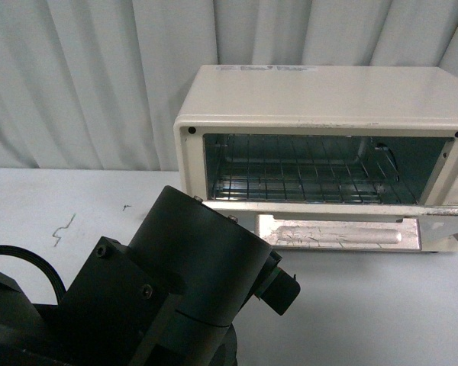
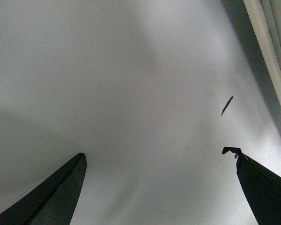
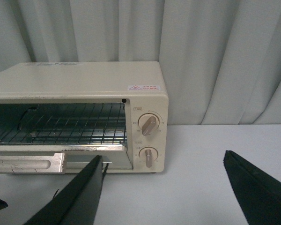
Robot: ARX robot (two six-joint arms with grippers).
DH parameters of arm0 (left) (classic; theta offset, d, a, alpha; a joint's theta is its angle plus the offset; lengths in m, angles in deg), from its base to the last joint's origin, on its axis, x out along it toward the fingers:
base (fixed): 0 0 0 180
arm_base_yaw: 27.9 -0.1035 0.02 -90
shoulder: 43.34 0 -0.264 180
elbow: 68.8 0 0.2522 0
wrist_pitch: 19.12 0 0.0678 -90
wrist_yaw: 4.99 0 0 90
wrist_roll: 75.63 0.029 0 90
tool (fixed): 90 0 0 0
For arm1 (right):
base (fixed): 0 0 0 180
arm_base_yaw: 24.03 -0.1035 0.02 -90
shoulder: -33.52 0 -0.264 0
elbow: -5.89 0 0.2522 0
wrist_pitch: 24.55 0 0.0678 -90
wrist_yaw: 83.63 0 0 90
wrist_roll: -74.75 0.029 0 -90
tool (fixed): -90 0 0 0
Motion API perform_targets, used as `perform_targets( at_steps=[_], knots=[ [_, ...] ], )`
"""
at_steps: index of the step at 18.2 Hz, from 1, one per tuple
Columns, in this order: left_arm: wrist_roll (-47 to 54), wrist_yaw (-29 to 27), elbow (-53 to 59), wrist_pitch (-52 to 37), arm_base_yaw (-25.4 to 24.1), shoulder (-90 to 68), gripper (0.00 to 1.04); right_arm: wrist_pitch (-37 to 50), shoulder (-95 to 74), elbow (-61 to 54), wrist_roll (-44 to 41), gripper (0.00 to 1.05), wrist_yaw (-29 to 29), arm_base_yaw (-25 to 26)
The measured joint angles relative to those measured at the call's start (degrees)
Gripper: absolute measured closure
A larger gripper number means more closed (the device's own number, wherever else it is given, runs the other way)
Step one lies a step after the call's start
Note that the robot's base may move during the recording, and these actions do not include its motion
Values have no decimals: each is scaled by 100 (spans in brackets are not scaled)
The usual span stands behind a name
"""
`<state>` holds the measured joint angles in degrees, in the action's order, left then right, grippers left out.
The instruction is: Open oven
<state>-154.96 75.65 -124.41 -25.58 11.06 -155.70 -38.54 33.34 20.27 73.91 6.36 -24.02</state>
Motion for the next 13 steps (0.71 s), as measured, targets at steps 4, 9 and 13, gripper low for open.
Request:
perform_targets(
  at_steps=[4, 9, 13],
  knots=[
    [0, 0, 0, 0, 0, 0, 7, 0, 0, 0, 0, 7, 0, 0],
    [48, -236, 201, -855, 50, -105, 7, 0, 0, 0, 0, 6, 2, 0],
    [538, -883, 726, -3174, 59, -337, 7, 2, 0, 0, 0, 6, 2, 0]
  ],
)
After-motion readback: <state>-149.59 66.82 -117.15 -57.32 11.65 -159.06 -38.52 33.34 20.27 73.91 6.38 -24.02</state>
